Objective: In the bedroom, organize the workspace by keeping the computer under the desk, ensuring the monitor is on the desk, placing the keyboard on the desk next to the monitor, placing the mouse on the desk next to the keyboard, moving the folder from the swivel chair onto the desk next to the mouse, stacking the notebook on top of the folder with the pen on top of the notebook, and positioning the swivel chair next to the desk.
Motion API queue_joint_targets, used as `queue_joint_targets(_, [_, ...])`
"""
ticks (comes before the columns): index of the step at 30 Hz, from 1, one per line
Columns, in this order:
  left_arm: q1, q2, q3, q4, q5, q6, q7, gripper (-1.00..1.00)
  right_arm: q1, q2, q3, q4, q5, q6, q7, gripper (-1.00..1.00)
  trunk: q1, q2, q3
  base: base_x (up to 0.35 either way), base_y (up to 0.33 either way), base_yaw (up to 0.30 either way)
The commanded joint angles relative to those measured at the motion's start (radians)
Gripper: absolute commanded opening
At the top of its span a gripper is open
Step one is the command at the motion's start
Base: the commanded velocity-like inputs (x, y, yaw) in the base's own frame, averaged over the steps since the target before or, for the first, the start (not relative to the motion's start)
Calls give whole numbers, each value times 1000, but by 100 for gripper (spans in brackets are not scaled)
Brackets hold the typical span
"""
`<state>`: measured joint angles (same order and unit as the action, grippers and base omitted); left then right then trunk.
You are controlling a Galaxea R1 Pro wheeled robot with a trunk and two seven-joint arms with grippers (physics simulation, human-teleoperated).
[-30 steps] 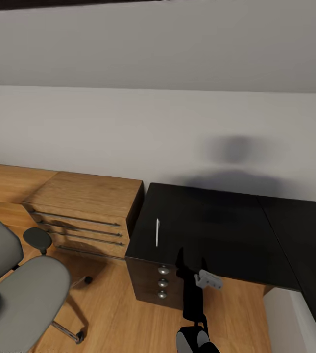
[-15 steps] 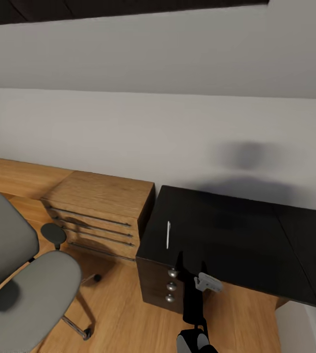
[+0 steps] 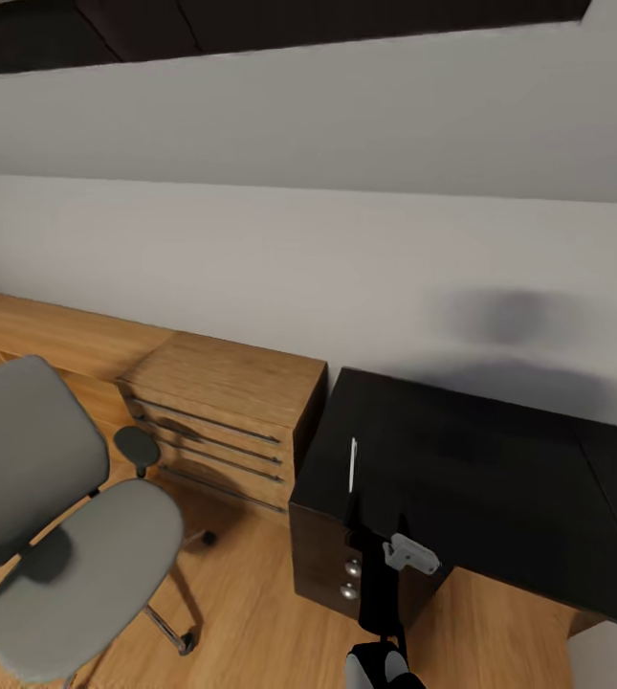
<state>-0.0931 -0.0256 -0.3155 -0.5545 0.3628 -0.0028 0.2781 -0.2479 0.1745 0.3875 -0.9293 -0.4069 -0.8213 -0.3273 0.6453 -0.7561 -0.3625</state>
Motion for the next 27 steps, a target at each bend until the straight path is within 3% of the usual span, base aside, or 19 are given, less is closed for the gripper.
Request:
queue_joint_targets(1, [-1, 1, -8, -1, 10, 0, 9, 100, -1, 0, 2, 0, 2, -2, -10, 100, 0, -1, 0, 0, 0, 244])
queue_joint_targets(8, [-1, 1, -8, -1, 10, 0, 9, 100, -1, 0, 7, -7, -6, -3, -7, 100, 0, -1, 4, 0, 0, 136])
queue_joint_targets(10, [-1, 1, -9, -1, 9, 0, 9, 100, -1, 0, 73, -8, -6, -3, -5, 100, 0, -1, 4, 0, 0, 9])
queue_joint_targets(12, [-1, 1, -10, -1, 9, 0, 9, 100, -1, 0, 102, -8, -7, 5, -9, 100, 0, -1, 4, 0, 0, 3])
queue_joint_targets(14, [-1, 1, -11, -1, 8, 0, 9, 100, -3, 0, 120, -7, -12, 38, -16, 100, 0, -1, 4, 0, 0, 2])
queue_joint_targets(18, [-1, 0, -12, -1, 8, 0, 9, 100, -40, 0, 129, -8, -11, 178, -60, 100, 0, -1, 4, 0, 0, 0])
queue_joint_targets(21, [-1, 1, -12, -1, 8, 0, 9, 100, -173, 0, 131, 8, -11, 334, -134, 100, 0, -1, 4, 0, 0, 0])
queue_joint_targets(24, [-1, 1, -11, -1, 8, 0, 9, 100, -363, 0, 132, 59, -11, 532, -221, 100, 0, -1, 4, 0, 0, 0])
queue_joint_targets(27, [-1, 1, -10, -1, 8, -1, 9, 100, -491, 0, 128, 170, -12, 608, -246, 100, 0, -1, 4, 0, 0, 0])
